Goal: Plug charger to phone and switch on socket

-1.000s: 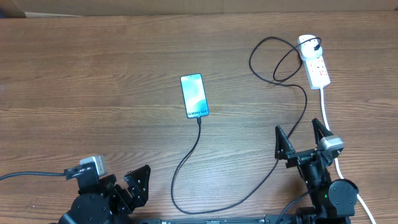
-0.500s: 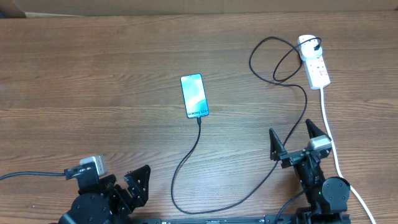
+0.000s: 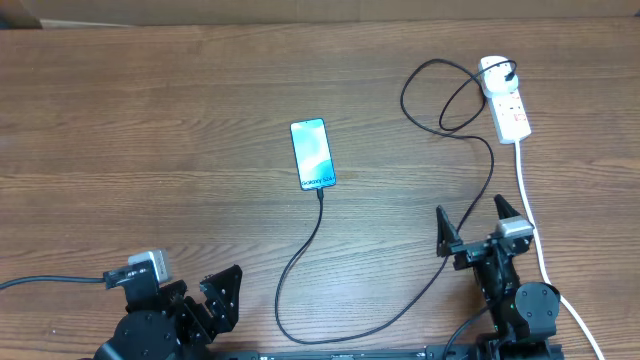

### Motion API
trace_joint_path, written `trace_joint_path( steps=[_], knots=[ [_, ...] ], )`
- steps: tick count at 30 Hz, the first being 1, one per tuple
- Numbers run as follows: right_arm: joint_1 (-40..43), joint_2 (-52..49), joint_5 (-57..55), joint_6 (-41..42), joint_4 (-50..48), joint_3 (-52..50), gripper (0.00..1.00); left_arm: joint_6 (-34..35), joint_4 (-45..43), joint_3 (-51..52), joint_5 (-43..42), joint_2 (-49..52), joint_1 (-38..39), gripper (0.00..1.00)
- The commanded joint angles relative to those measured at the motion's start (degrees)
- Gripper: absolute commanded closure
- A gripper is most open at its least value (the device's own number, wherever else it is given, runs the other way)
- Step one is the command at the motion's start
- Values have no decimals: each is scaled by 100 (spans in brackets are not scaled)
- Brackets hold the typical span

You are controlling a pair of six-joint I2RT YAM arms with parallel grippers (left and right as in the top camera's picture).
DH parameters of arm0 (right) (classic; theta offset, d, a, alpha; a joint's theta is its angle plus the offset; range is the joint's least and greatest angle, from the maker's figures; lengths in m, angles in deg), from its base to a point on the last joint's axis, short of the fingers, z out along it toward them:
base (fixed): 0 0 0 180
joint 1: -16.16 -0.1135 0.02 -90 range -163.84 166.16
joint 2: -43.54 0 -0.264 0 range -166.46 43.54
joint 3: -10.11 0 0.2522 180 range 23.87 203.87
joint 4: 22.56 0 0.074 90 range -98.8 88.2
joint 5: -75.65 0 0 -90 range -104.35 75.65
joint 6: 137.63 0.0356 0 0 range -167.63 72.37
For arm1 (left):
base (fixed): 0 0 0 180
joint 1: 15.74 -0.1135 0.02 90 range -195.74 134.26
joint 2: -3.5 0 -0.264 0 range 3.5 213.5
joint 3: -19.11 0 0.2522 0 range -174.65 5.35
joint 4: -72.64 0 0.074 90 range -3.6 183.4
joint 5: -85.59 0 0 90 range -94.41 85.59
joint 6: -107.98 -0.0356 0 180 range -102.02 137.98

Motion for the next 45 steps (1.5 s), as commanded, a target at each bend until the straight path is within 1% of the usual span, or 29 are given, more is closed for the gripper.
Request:
trace_joint_path(
  steps=[1, 6, 9, 13, 45],
  knots=[
    [-37, 70, -289, 293, -11, -57, 0, 98, -17, 20, 96, -33, 37, 1],
    [-39, 70, -291, 240, -9, -57, 0, 98, -17, 20, 96, -33, 37, 0],
    [-39, 70, -181, -105, -15, -59, 0, 98, -17, 20, 96, -33, 37, 1],
    [-39, 70, -186, -337, -15, -59, 0, 98, -17, 20, 96, -33, 37, 1],
    [-37, 68, -201, -291, -39, -59, 0, 98, -17, 20, 96, -33, 37, 1]
  ],
)
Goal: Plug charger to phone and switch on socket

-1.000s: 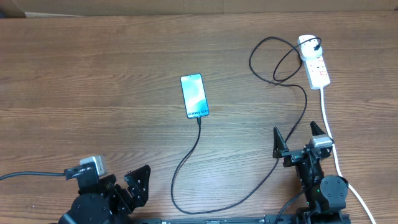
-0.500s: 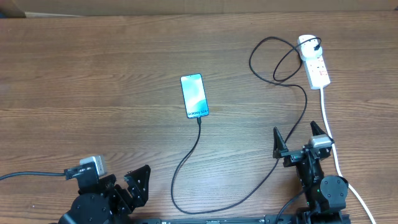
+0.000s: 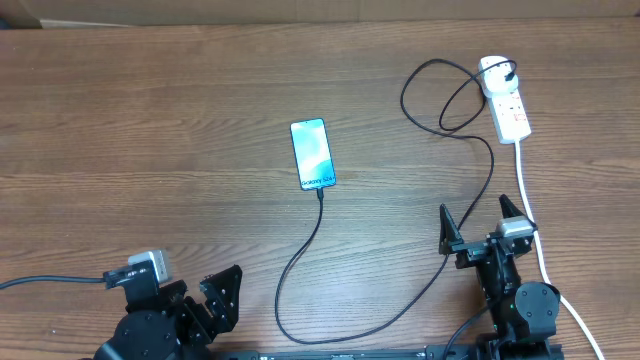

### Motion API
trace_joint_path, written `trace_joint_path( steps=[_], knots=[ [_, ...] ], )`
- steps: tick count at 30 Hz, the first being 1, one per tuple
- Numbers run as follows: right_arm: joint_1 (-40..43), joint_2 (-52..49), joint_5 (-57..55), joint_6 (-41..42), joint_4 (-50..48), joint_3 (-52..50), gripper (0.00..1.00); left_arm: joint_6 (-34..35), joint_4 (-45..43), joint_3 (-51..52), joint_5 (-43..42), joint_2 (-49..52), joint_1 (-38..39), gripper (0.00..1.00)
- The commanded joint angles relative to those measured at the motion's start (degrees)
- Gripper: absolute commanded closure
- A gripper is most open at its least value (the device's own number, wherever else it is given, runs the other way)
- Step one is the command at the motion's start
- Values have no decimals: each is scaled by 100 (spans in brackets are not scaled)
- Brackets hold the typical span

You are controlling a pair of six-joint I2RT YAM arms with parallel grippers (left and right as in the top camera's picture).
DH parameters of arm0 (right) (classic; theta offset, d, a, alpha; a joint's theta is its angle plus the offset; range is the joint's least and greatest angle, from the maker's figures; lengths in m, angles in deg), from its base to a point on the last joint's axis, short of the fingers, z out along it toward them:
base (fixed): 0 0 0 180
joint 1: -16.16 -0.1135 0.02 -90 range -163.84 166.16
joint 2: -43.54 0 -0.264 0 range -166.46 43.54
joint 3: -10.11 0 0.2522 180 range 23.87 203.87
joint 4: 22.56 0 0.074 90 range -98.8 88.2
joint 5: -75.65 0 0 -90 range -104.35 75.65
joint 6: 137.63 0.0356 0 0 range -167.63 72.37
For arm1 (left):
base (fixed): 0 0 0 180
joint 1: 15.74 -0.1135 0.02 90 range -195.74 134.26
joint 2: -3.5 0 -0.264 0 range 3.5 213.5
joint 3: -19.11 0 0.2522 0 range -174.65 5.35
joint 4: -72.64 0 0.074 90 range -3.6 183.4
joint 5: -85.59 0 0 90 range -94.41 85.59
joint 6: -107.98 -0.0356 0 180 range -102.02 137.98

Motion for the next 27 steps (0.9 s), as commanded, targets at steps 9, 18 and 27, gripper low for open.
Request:
trace_joint_path(
  steps=[9, 18, 27],
  knots=[
    [-35, 68, -9, -26, -46, -59, 0, 101, -17, 20, 96, -33, 37, 0],
    [-35, 68, -11, -26, -46, -59, 0, 33, -157, 293, -597, -31, -691, 1],
    [-35, 68, -9, -26, -46, -59, 0, -3818, -3182, 1545, -3427, -35, -2894, 0]
  ],
)
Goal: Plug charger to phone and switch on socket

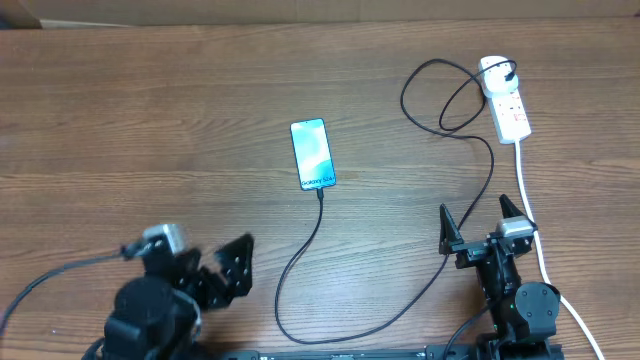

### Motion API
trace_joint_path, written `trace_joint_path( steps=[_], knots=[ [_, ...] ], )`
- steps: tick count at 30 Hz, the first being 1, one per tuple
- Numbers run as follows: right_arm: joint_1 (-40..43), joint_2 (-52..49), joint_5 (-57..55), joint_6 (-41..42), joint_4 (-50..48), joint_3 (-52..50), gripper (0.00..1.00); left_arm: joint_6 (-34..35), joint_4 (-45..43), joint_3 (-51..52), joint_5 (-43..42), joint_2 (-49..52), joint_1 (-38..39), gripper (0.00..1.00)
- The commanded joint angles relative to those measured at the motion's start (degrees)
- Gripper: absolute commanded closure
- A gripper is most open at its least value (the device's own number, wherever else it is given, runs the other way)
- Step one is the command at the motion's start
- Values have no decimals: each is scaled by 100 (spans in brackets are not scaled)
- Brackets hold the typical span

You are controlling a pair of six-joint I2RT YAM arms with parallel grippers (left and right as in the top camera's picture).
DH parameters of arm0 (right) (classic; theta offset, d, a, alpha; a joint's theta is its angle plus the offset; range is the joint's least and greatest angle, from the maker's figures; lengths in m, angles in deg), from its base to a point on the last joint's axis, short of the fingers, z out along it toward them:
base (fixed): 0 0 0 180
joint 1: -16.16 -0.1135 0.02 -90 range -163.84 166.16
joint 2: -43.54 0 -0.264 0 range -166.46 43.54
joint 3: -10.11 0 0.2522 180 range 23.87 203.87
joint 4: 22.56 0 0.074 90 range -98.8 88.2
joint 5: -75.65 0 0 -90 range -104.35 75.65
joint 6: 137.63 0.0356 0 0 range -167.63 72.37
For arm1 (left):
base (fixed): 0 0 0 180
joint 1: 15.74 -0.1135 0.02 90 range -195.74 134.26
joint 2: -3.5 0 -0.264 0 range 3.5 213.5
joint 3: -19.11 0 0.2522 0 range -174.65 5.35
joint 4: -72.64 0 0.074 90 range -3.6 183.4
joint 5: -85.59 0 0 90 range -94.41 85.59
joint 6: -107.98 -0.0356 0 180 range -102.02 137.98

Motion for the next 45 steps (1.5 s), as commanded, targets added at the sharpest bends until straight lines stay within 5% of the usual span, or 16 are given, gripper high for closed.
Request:
trace_joint_path(
  steps=[1, 5, 9, 14, 28, 45],
  knots=[
    [-37, 68, -13, -24, -42, -59, 0, -2164, -1032, 479, -1993, -26, -804, 0],
    [-37, 68, -13, -24, -42, -59, 0, -2382, -2483, 1034, -3095, -33, -1556, 1],
    [-37, 68, -13, -24, -42, -59, 0, -2625, -3101, 1346, -3156, -72, -1775, 1],
    [-37, 68, -13, -24, -42, -59, 0, -3499, -3254, 1578, -2728, -374, -1759, 0],
    [-37, 61, -15, -24, -42, -59, 0, -3499, -3917, 1860, -470, -1150, -1764, 0],
    [-37, 61, -15, -24, -44, -59, 0, -3574, -4920, 3410, 667, -2179, -1768, 1]
  ],
)
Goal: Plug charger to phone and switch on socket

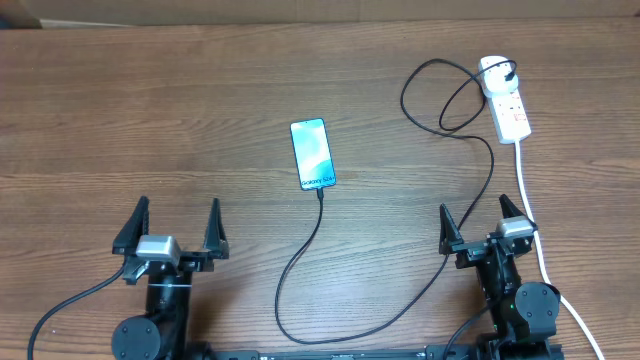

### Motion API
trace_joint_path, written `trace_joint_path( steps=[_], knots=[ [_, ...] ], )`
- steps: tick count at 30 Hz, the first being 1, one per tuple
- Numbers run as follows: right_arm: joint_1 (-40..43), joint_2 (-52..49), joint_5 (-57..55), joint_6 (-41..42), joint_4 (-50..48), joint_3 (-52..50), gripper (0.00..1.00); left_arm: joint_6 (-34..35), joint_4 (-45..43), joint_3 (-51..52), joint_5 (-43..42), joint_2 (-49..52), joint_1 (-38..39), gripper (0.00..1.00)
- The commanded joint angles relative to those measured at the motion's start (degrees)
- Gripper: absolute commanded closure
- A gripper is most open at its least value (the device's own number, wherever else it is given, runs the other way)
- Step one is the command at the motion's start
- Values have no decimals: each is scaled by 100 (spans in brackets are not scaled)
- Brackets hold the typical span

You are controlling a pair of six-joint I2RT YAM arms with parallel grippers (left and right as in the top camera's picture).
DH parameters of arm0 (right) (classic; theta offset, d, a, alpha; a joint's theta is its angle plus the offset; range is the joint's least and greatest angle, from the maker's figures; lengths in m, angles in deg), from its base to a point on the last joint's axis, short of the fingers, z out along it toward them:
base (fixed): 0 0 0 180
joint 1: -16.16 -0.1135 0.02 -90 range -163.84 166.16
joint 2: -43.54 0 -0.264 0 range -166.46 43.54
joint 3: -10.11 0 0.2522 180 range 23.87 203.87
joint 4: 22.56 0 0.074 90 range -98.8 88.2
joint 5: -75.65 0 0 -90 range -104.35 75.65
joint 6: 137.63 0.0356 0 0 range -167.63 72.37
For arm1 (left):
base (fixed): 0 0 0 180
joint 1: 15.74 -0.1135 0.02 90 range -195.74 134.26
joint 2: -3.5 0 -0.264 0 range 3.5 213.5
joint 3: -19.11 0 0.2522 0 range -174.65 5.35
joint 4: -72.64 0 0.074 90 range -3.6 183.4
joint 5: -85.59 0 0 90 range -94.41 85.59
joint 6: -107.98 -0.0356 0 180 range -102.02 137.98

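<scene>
A phone [313, 154] with a lit blue screen lies face up at the table's middle. A black charger cable [300, 270] runs from its bottom edge, loops down, then climbs right to the white socket strip [505, 98] at the far right, where its plug sits. My left gripper [172, 227] stands open near the front left, well short of the phone. My right gripper [479, 222] stands open at the front right, its left finger close beside the cable.
A white mains lead [530, 205] runs from the strip down the right side past my right arm. A grey cable [60, 310] trails from the left arm. The wooden table [150, 120] spreads bare at the left and rear.
My left arm has risen from a turned, tucked pose and now points straight up the table with both fingers spread. The right gripper, phone and cable are unchanged.
The phone lay with the cable at its bottom edge throughout. The right gripper shifted slightly nearer the front early on, then stayed. The left arm sat folded at the front left, then swung rightward, and now faces forward, open.
</scene>
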Motion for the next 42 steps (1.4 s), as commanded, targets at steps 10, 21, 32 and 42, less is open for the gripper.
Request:
trace_joint_path(
  steps=[10, 21, 32, 42],
  knots=[
    [-35, 61, -15, -24, -33, -59, 0, 92, -774, 1097, 627, -111, -323, 0],
    [-35, 61, -15, -24, -33, -59, 0, 96, 157, 1095, 922, -111, -330, 0],
    [-35, 61, -15, -24, -33, -59, 0, 22, 363, 1093, 758, -111, -330, 1],
    [-35, 61, -15, -24, -33, -59, 0, -87, 389, 1088, 632, -111, -330, 1]
  ],
)
